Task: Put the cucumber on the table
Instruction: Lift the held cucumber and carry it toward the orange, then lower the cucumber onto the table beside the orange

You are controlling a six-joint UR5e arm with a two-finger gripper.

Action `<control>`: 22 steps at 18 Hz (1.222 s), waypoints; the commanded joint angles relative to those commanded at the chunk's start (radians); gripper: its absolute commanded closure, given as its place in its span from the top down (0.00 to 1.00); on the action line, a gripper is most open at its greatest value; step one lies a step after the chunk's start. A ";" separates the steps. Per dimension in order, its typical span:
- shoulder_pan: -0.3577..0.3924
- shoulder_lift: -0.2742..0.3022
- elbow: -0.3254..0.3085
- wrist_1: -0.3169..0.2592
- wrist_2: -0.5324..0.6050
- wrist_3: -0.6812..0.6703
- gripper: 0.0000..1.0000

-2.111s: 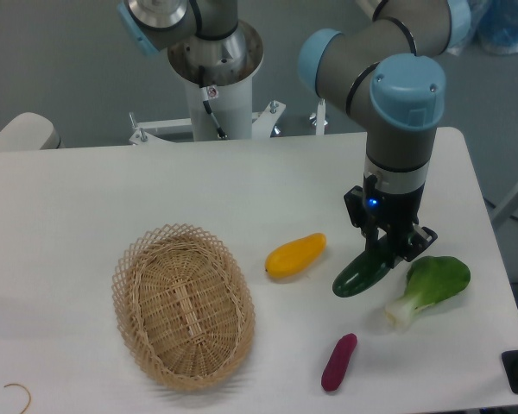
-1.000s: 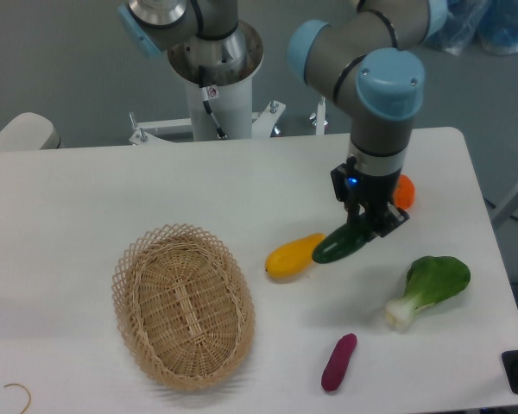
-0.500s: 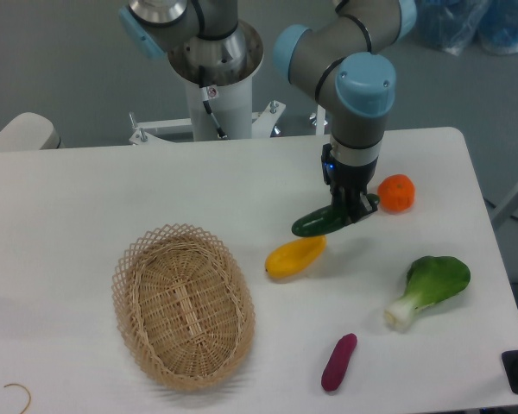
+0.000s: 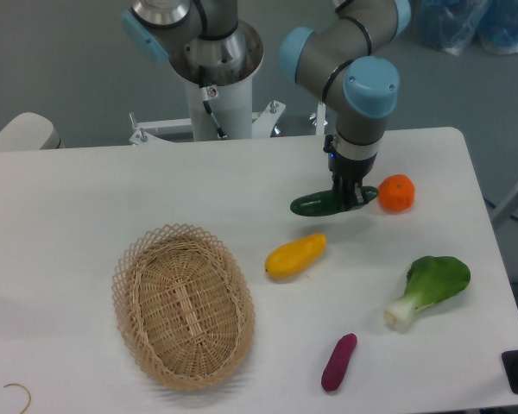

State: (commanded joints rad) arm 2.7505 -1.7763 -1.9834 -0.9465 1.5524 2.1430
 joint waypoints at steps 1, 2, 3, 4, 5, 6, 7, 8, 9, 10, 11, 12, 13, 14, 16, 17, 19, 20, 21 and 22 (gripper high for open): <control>-0.005 0.000 -0.005 0.000 0.002 -0.006 0.33; -0.006 -0.002 -0.015 0.003 0.002 -0.012 0.33; -0.005 -0.005 -0.029 0.020 0.002 -0.014 0.33; -0.006 -0.008 -0.041 0.050 0.002 -0.014 0.33; -0.008 -0.012 -0.054 0.078 0.002 -0.015 0.33; -0.009 -0.018 -0.061 0.092 0.002 -0.018 0.33; -0.011 -0.032 -0.063 0.098 0.002 -0.023 0.33; -0.012 -0.038 -0.064 0.100 0.002 -0.026 0.33; -0.012 -0.040 -0.063 0.100 0.002 -0.026 0.33; -0.014 -0.040 -0.063 0.100 0.002 -0.026 0.33; -0.014 -0.041 -0.063 0.101 0.002 -0.026 0.34; -0.015 -0.043 -0.063 0.100 0.002 -0.026 0.34; -0.014 -0.048 -0.063 0.100 0.002 -0.026 0.34; -0.014 -0.051 -0.061 0.101 0.002 -0.026 0.35; -0.014 -0.051 -0.060 0.100 0.002 -0.029 0.36; -0.014 -0.051 -0.060 0.100 0.002 -0.032 0.38; -0.015 -0.051 -0.055 0.100 0.002 -0.049 0.54; -0.014 -0.051 -0.054 0.100 0.000 -0.055 0.71; -0.015 -0.051 -0.052 0.100 0.000 -0.055 0.87; -0.015 -0.051 -0.051 0.101 0.000 -0.055 0.99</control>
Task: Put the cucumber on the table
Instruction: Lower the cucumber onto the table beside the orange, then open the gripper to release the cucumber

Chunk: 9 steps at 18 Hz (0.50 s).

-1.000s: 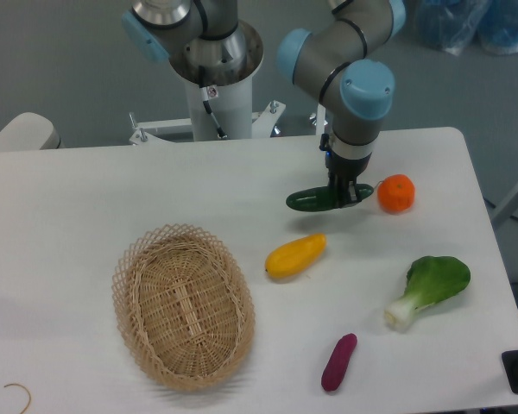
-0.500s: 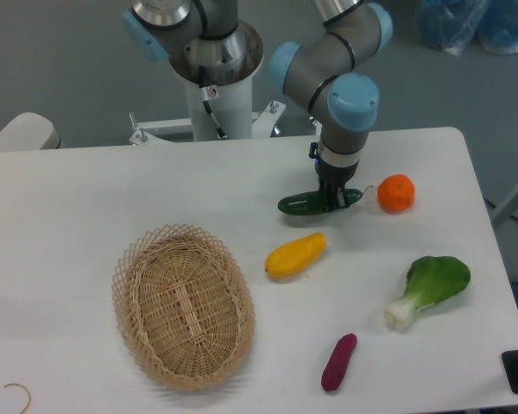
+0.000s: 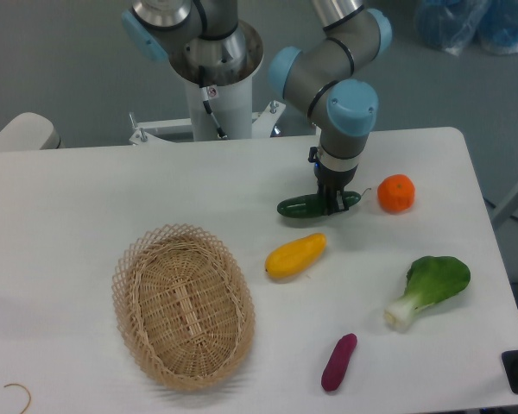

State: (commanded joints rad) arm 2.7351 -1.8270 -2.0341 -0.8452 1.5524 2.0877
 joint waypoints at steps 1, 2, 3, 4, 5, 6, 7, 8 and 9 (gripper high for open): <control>0.002 0.000 0.002 0.000 0.000 0.000 1.00; 0.003 0.003 0.005 0.000 0.000 0.000 1.00; 0.003 0.008 0.009 -0.002 0.000 -0.002 1.00; 0.005 0.011 0.021 -0.002 0.002 -0.002 1.00; 0.005 0.015 0.035 -0.005 0.002 -0.005 1.00; 0.006 0.020 0.049 -0.008 0.002 -0.015 1.00; 0.006 0.021 0.067 -0.009 0.002 -0.032 1.00; 0.006 0.021 0.086 -0.012 0.002 -0.055 1.00; 0.006 0.021 0.103 -0.011 -0.003 -0.073 1.00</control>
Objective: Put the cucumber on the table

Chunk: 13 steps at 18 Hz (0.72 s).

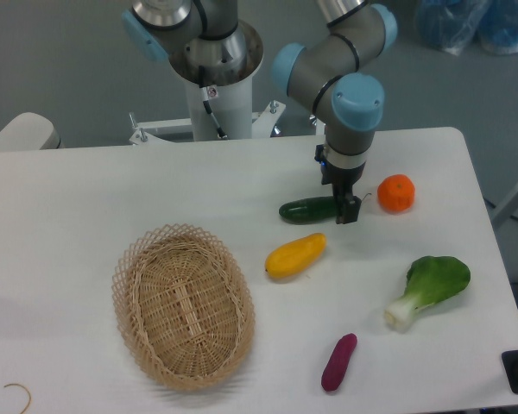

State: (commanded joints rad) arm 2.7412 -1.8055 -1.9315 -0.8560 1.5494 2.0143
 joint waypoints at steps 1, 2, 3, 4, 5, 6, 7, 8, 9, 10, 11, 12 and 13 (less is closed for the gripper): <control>0.000 0.009 0.018 0.000 -0.005 -0.006 1.00; 0.000 0.017 0.034 -0.002 -0.009 -0.012 1.00; 0.000 0.020 0.054 -0.002 -0.011 -0.025 1.00; 0.002 0.020 0.080 -0.003 -0.018 -0.040 1.00; 0.003 0.020 0.107 -0.006 -0.031 -0.055 1.00; 0.006 0.020 0.133 -0.008 -0.041 -0.083 1.00; 0.009 0.018 0.164 -0.008 -0.041 -0.116 1.00; 0.009 0.012 0.201 -0.012 -0.038 -0.143 1.00; 0.009 0.005 0.231 -0.018 -0.038 -0.166 1.00; 0.009 -0.003 0.256 -0.023 -0.035 -0.187 1.00; 0.009 -0.014 0.288 -0.031 -0.035 -0.196 1.00; 0.011 -0.021 0.320 -0.050 -0.037 -0.200 1.00; 0.011 -0.029 0.357 -0.078 -0.038 -0.206 1.00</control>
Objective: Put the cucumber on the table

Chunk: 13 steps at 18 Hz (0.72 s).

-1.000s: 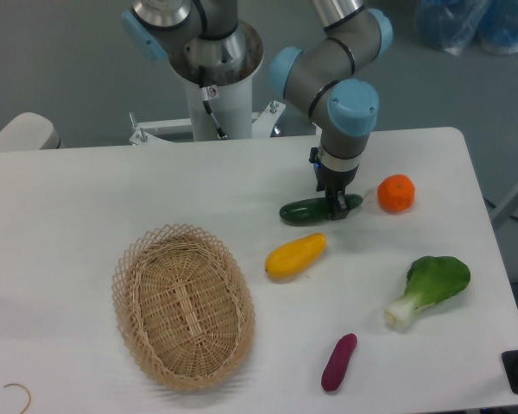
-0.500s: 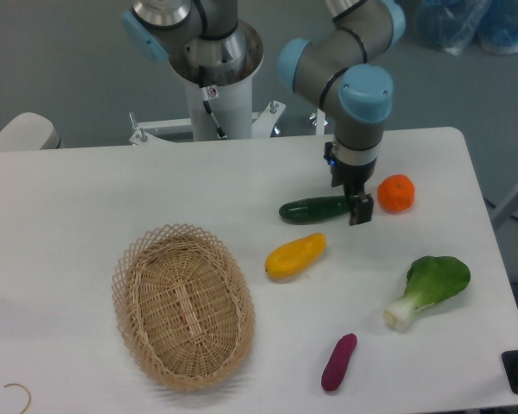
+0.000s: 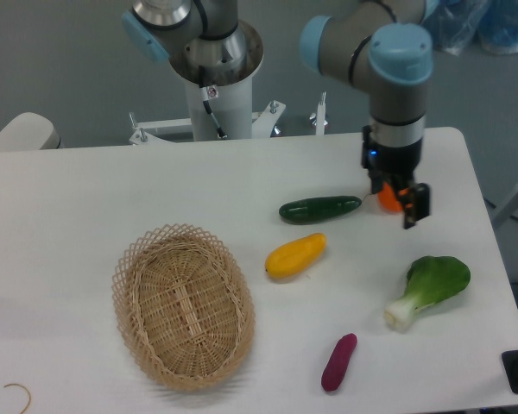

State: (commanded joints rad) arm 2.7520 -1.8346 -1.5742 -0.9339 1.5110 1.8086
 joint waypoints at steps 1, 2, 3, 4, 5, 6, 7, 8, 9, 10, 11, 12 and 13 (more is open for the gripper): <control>0.002 -0.011 0.041 -0.040 0.000 -0.008 1.00; 0.003 -0.018 0.083 -0.093 -0.002 -0.011 1.00; 0.003 -0.025 0.124 -0.144 -0.003 -0.012 1.00; 0.005 -0.029 0.155 -0.181 -0.006 -0.012 1.00; 0.009 -0.031 0.172 -0.206 -0.012 -0.012 1.00; 0.012 -0.032 0.180 -0.218 -0.029 -0.014 1.00; 0.021 -0.032 0.181 -0.224 -0.052 -0.014 1.00; 0.026 -0.031 0.181 -0.227 -0.080 -0.029 1.00; 0.034 -0.031 0.183 -0.235 -0.100 -0.055 1.00; 0.043 -0.029 0.184 -0.247 -0.113 -0.070 1.00; 0.051 -0.028 0.189 -0.261 -0.121 -0.071 1.00; 0.055 -0.026 0.197 -0.281 -0.126 -0.071 1.00; 0.067 -0.026 0.206 -0.304 -0.127 -0.060 1.00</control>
State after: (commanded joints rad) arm 2.8193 -1.8607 -1.3684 -1.2377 1.3837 1.7486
